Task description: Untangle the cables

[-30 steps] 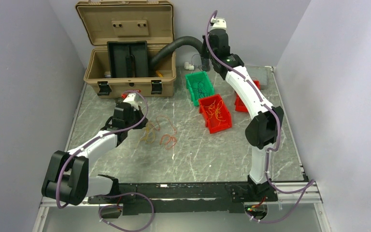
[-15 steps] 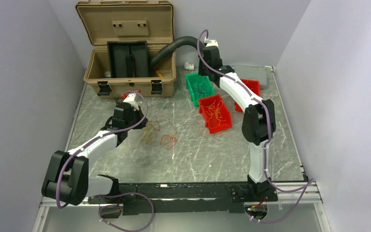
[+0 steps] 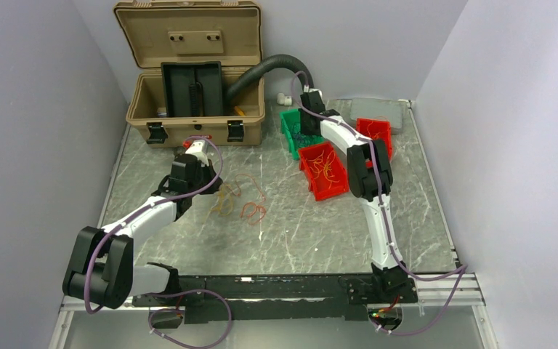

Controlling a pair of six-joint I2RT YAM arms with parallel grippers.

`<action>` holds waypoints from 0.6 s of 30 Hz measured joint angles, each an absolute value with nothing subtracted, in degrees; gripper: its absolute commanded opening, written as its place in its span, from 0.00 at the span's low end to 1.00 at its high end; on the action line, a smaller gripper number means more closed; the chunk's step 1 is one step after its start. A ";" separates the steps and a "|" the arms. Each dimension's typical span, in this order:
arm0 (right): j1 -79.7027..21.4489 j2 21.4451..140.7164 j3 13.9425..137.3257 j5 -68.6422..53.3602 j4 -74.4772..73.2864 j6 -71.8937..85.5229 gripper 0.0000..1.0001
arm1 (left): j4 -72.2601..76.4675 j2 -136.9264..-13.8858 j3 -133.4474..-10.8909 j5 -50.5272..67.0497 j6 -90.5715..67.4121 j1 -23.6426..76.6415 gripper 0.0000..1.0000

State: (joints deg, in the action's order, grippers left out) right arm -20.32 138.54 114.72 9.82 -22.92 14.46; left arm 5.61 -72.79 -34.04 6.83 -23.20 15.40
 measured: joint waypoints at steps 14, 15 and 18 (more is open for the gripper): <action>-20.71 135.63 113.30 9.02 -23.55 14.04 0.26 | 6.74 -71.31 -32.99 7.90 -22.98 15.40 0.00; -20.73 134.26 112.95 8.71 -23.73 13.98 0.26 | 6.79 -71.11 -32.99 7.92 -22.96 15.40 0.00; -21.08 128.33 111.53 8.34 -23.38 13.85 0.31 | 7.25 -70.85 -32.99 8.12 -22.94 15.40 0.00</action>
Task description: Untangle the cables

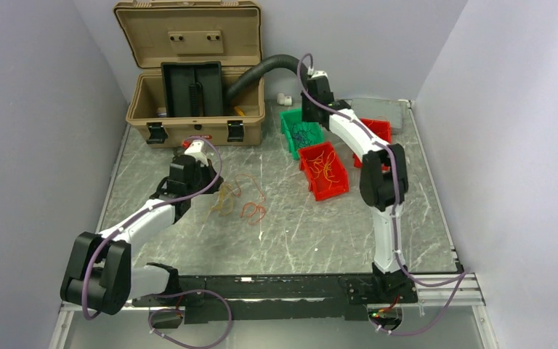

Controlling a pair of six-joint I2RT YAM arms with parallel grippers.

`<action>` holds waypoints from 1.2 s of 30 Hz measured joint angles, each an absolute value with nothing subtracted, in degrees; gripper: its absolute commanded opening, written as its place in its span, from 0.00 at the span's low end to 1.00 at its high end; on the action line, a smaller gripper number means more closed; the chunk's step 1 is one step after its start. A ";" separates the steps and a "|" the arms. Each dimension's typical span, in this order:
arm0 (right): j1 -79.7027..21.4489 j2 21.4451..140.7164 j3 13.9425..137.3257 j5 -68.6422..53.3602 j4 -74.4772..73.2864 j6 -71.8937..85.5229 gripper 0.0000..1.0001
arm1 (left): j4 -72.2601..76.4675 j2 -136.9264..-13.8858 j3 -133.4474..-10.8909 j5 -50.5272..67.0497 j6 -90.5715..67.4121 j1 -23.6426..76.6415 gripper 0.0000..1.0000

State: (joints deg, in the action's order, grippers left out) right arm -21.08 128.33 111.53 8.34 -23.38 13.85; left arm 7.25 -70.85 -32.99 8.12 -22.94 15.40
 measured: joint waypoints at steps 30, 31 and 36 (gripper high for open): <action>-44.23 96.49 66.89 2.20 -5.19 16.95 0.94 | 8.38 -69.21 -32.08 9.17 -21.91 15.62 0.00; -45.01 97.67 67.02 2.00 -4.56 16.97 0.95 | 8.23 -69.21 -32.08 9.04 -21.91 15.62 0.00; -47.20 102.59 67.31 -1.54 -3.55 15.94 1.00 | 6.55 -69.28 -32.16 6.98 -21.96 15.62 0.00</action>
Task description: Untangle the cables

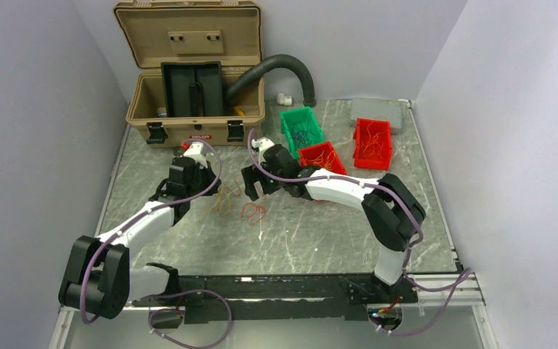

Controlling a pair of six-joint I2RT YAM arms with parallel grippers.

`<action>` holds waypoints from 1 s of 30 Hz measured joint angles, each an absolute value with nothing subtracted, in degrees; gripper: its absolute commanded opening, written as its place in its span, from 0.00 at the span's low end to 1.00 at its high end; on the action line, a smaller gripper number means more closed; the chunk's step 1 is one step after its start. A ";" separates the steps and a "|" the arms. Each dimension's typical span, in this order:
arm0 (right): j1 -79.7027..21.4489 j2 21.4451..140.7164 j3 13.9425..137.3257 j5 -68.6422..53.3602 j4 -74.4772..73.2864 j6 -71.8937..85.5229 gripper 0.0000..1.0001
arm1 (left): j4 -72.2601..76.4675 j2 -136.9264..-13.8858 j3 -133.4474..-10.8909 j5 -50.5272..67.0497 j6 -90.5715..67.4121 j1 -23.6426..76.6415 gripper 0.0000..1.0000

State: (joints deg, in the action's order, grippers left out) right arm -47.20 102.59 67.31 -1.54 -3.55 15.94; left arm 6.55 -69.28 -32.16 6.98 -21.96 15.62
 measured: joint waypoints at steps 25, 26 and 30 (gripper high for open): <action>-52.05 105.06 58.06 -4.62 1.78 9.80 0.70 | 4.78 -70.13 -32.18 4.64 -22.00 15.62 0.00; -52.36 105.38 58.13 -3.11 2.33 10.17 0.59 | 4.78 -70.13 -32.18 4.64 -22.00 15.62 0.00; -53.15 105.97 58.13 1.39 3.14 11.09 0.19 | 4.78 -70.13 -32.18 4.62 -21.98 15.62 0.00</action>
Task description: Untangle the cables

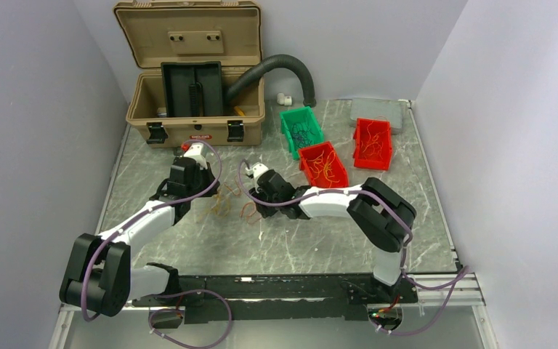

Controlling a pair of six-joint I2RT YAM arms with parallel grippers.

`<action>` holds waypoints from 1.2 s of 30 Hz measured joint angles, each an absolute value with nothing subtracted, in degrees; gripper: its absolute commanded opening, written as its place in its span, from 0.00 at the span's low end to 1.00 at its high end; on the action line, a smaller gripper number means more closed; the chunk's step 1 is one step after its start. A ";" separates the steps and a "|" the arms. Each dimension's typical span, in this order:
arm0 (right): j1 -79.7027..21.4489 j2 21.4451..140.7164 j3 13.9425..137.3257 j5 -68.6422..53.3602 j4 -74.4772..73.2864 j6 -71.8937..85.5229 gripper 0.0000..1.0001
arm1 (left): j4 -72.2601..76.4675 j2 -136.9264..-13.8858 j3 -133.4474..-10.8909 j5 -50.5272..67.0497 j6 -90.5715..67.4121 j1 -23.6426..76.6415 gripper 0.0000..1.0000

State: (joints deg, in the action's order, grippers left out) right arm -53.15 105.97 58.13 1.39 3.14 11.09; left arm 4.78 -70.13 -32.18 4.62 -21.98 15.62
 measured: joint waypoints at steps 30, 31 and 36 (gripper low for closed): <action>-37.30 67.59 56.47 19.16 -15.57 14.50 0.00 | 4.82 -70.13 -32.18 4.67 -21.98 15.62 0.00; -36.58 67.37 57.60 18.98 -16.32 14.41 0.00 | 4.82 -70.13 -32.18 4.67 -21.98 15.62 0.00; -31.35 65.58 63.24 18.90 -18.76 13.89 0.00 | 5.23 -70.13 -32.18 5.37 -21.98 15.62 0.00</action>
State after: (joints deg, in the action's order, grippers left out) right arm -31.35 65.58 63.24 18.90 -18.76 13.89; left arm 5.23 -70.13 -32.18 5.37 -21.98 15.62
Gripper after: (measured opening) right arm 0.010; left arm 0.021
